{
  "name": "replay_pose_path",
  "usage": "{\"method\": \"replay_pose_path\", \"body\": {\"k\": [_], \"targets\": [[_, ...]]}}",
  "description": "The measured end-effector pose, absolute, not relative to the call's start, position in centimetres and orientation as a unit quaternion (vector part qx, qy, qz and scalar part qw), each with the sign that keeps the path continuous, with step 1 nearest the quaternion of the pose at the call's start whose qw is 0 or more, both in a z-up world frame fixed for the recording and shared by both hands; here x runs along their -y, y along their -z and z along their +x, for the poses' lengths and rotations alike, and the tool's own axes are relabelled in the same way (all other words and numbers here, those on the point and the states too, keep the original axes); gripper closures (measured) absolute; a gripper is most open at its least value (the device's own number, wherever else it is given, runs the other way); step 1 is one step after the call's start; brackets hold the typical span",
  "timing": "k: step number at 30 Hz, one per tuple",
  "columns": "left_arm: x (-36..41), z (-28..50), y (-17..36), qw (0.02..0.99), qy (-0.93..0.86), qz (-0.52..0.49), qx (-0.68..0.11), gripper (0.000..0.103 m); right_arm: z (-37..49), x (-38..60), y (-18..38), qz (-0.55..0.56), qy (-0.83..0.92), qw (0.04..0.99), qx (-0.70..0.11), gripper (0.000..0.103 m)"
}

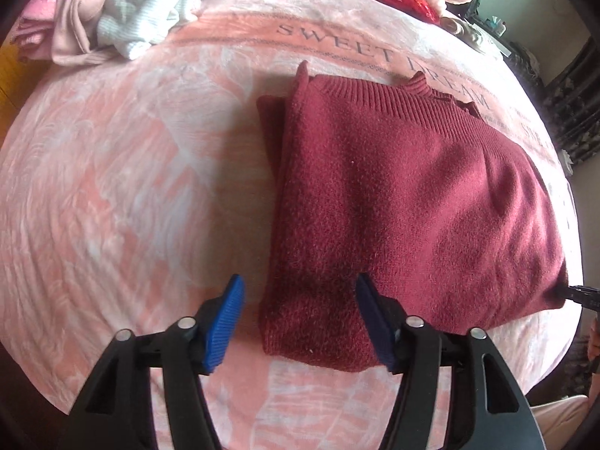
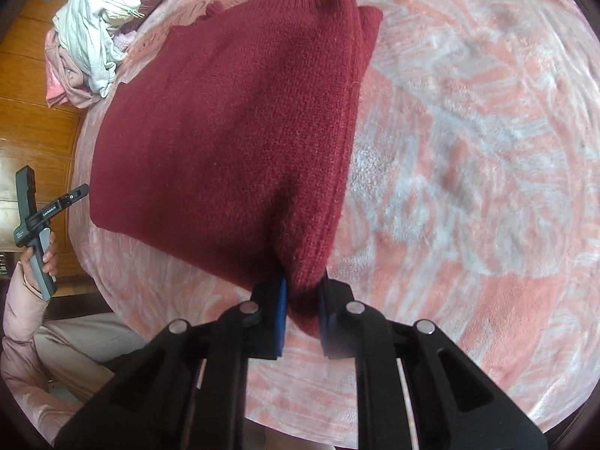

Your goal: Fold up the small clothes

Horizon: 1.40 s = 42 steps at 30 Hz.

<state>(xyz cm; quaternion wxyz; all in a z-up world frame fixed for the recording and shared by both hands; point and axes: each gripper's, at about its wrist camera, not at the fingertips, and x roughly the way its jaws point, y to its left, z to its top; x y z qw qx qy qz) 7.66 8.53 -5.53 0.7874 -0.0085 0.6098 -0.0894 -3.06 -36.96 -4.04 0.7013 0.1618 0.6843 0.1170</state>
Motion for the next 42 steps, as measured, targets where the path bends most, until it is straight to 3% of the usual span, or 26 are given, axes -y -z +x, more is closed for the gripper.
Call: {"method": "replay_pose_path", "body": {"k": [9,19,25,28,30,40,42], "targets": [[-7.3,6.7,11.3,0.751,0.114,0.033,-0.649,0.040,-2.9,36.8,8.3,0.126,-0.084,0.667,-0.729,0.092],[-7.6,6.9,11.1,0.755,0.129,0.036,-0.642,0.043,-3.0,36.5,8.5,0.107,-0.071,0.671,-0.731,0.091],[-6.7,5.4,8.0,0.783,0.119,0.058,-0.608,0.045,-2.9,35.4,8.0,0.126,-0.070,0.673,-0.726,0.088],[-6.8,5.5,6.5,0.789,0.111,0.029,-0.603,0.044,-2.6,35.7,6.5,0.130,-0.065,0.681,-0.718,0.073],[-6.6,5.8,5.6,0.796,0.104,0.025,-0.595,0.044,-1.9,36.2,4.7,0.127,-0.062,0.700,-0.699,0.055],[-3.6,5.6,3.5,0.808,0.106,0.034,-0.578,0.038,-0.9,36.0,2.1,0.116,-0.046,0.738,-0.664,0.045],[-3.0,5.7,3.4,0.810,0.107,0.036,-0.575,0.038,-0.8,35.6,2.3,0.106,-0.046,0.738,-0.665,0.035]]}}
